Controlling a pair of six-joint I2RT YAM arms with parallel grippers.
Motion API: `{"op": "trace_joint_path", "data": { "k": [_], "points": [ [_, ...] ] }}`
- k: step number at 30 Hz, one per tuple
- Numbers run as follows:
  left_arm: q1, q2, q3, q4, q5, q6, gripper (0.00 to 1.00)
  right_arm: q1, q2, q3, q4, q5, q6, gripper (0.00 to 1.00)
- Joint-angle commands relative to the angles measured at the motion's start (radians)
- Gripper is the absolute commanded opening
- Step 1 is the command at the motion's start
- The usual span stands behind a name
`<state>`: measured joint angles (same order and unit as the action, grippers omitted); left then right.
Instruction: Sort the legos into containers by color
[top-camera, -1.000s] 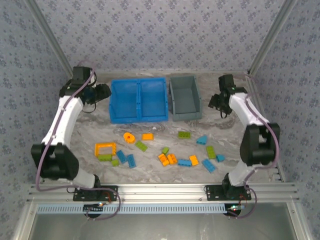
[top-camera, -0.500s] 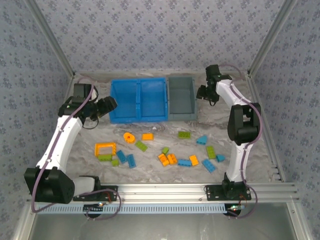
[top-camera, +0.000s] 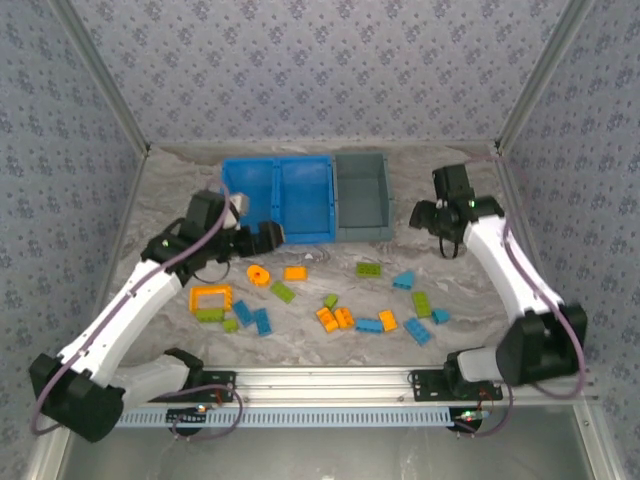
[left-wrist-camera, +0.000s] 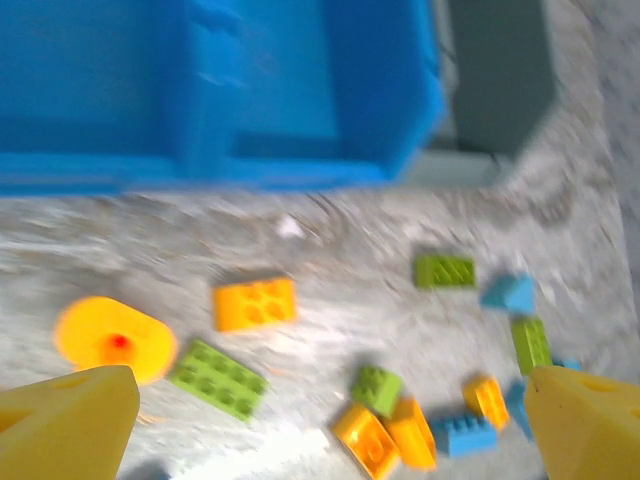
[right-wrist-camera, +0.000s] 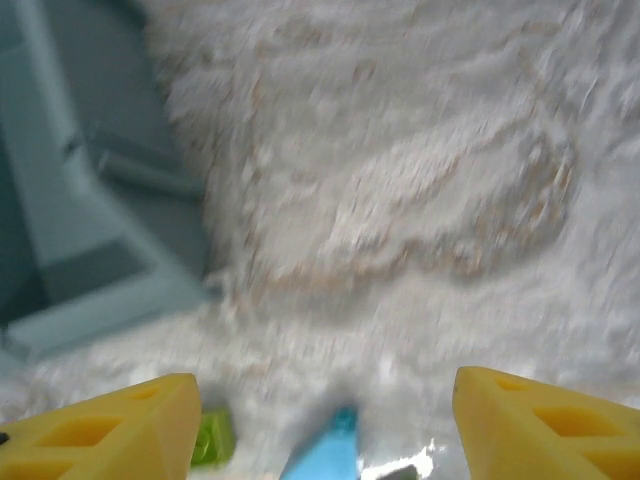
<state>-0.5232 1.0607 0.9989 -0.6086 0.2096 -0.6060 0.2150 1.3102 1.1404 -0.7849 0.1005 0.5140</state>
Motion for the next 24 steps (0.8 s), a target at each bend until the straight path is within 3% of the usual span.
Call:
{"op": "trace_joint_path", "data": {
  "k": [1, 5, 9, 15, 24],
  "points": [
    [-0.153, -0.093, -0.075, 0.094, -0.089, -0.051, 0.99, 0.061, -0.034, -0.14, -0.042, -0.037, 0.096, 0.73],
    [-0.357, -0.163, -0.165, 0.146, -0.228, -0.109, 0.99, 0.088, -0.068, -0.261, 0.001, -0.107, 0.133, 0.76],
    [-0.464, -0.181, -0.222, 0.178, -0.312, -0.164, 0.99, 0.09, -0.025, -0.308, 0.071, -0.158, 0.124, 0.77],
    [-0.53, -0.163, -0.231, 0.186, -0.366, -0.191, 0.99, 0.114, 0.074, -0.304, 0.111, -0.194, 0.052, 0.76],
    [-0.538, -0.153, -0.227, 0.19, -0.362, -0.192, 0.99, 0.138, 0.162, -0.294, 0.092, -0.143, -0.023, 0.76]
  ]
}}
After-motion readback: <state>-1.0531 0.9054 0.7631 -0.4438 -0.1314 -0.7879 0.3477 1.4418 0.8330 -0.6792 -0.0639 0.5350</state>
